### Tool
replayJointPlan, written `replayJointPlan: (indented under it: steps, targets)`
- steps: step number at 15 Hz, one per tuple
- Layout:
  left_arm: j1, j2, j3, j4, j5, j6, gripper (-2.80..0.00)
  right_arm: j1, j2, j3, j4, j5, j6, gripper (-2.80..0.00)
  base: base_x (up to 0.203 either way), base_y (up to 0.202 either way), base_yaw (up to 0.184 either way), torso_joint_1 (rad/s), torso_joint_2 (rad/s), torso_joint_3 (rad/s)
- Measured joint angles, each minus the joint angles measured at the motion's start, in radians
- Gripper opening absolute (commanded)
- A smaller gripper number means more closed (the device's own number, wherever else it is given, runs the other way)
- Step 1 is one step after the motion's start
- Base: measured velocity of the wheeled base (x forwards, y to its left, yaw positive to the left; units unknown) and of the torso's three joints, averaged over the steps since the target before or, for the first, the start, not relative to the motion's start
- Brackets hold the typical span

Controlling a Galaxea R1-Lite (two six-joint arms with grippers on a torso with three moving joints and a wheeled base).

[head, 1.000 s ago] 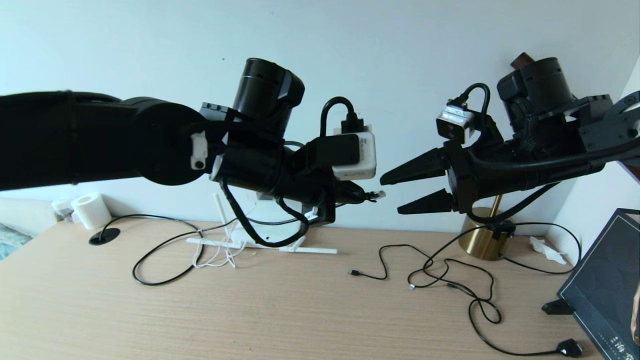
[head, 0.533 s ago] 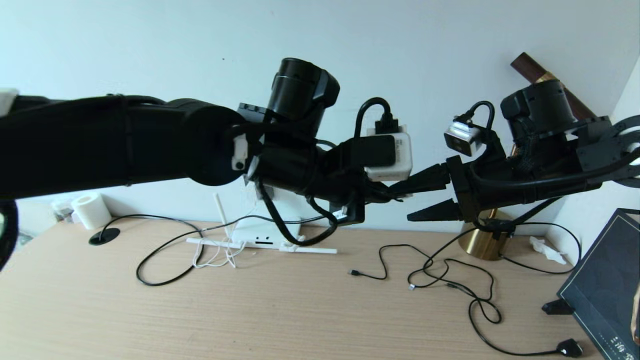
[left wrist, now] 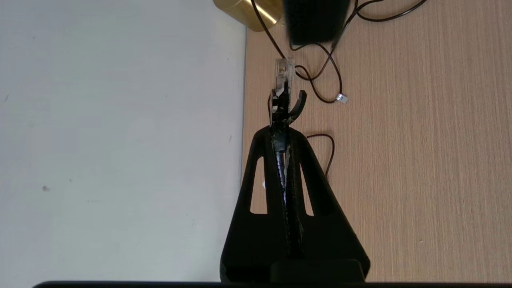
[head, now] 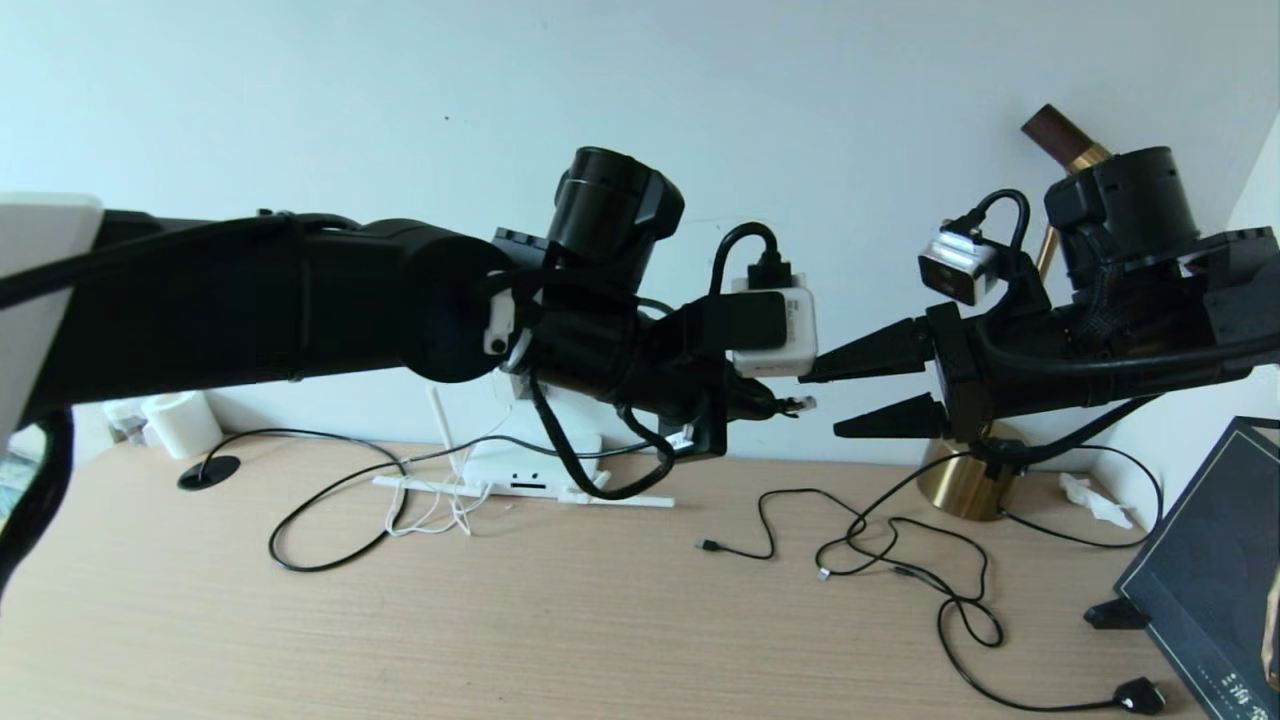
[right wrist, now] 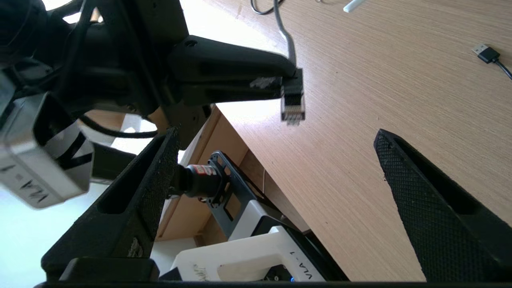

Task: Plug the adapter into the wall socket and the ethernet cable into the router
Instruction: Hand it to the other hand

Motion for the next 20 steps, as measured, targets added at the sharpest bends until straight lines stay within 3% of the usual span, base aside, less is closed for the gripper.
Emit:
replayJointPlan:
  steps: [12, 13, 20]
  targets:
    - [-0.006, -0.011, 0.000, -0.002, -0.019, -0.002, -2.80, 0.010, 0.012, -0.007, -0.013, 0.008, 0.002, 0.00, 0.000, 0.000, 0.000, 0.000, 0.00, 0.000]
    - [-0.010, -0.012, 0.000, -0.002, -0.020, -0.002, -2.80, 0.012, 0.013, -0.007, -0.029, 0.007, 0.003, -2.80, 0.000, 0.000, 0.000, 0.000, 0.00, 0.000]
    - [-0.015, -0.013, 0.000, -0.005, -0.023, -0.003, -2.80, 0.029, 0.022, -0.006, -0.037, 0.007, 0.005, -2.80, 0.000, 0.000, 0.000, 0.000, 0.00, 0.000]
